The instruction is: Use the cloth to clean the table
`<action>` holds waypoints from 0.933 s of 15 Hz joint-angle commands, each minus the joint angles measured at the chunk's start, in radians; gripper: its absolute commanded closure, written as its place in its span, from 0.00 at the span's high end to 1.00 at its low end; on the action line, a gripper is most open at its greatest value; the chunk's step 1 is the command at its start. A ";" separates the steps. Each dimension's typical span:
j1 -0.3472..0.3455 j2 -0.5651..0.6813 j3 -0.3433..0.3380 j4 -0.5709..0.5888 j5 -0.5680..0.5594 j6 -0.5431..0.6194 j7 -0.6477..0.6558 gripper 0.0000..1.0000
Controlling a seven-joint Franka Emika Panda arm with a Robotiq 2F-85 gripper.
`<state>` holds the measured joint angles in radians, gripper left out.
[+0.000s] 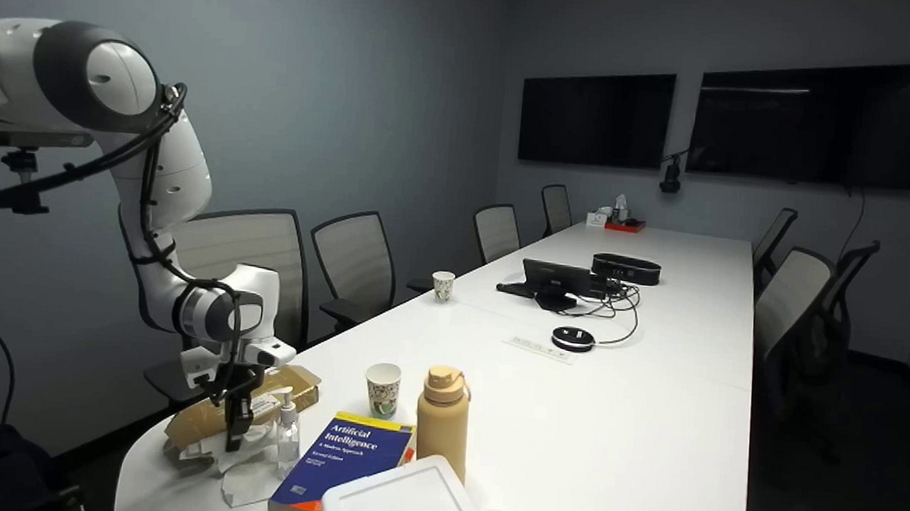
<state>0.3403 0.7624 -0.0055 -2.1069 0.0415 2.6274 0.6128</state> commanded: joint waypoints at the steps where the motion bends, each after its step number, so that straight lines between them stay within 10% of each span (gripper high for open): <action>1: -0.013 -0.118 0.021 -0.084 0.043 -0.016 -0.018 0.01; 14: -0.067 -0.066 0.030 -0.108 0.081 -0.018 -0.090 0.01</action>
<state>0.2790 0.6749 0.0240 -2.2142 0.1077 2.6062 0.5556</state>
